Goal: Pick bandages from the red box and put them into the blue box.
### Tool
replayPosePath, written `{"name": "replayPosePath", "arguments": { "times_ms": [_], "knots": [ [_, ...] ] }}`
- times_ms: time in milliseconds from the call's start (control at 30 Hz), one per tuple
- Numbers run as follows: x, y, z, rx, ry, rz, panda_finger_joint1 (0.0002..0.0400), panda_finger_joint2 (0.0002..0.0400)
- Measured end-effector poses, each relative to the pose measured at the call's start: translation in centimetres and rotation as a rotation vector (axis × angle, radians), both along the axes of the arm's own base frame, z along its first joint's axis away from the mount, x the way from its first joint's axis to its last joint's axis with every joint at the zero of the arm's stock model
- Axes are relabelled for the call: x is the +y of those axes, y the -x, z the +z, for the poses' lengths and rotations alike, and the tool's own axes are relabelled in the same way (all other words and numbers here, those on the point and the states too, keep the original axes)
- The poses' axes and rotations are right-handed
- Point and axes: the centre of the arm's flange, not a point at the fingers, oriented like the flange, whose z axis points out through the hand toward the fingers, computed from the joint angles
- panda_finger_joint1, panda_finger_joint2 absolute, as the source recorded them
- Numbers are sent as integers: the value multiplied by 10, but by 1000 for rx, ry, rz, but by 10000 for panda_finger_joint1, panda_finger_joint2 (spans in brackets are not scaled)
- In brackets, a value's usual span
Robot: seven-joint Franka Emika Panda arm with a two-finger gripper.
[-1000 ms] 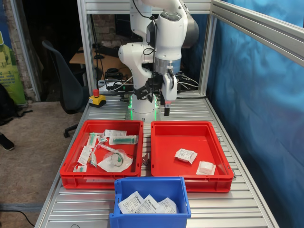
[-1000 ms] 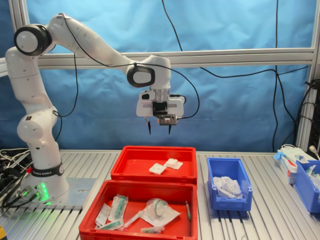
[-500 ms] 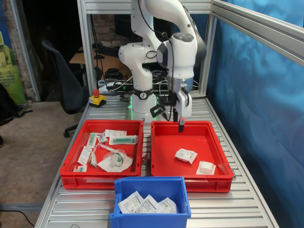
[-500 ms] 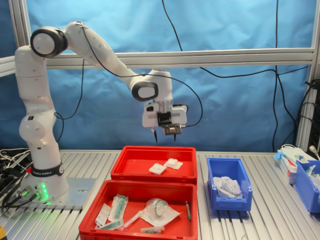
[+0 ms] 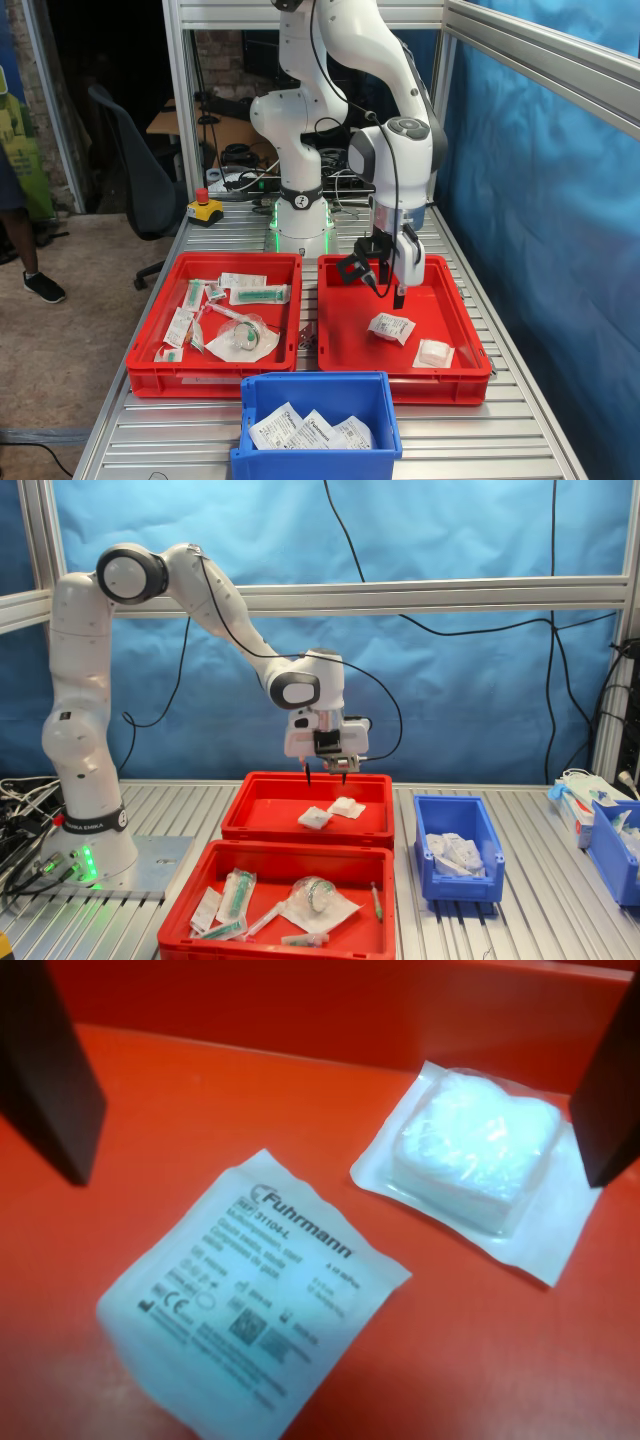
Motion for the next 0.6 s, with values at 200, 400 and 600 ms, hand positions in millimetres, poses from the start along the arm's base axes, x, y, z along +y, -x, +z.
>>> {"name": "replayPosePath", "arguments": {
  "times_ms": [200, 400, 600],
  "knots": [
    [11, 2, -13, -7, -4, 20, 400, 400],
    [17, 5, -26, 1, -1, 32, 400, 400],
    [20, 7, -37, 14, 3, 38, 400, 400]
  ]
}}
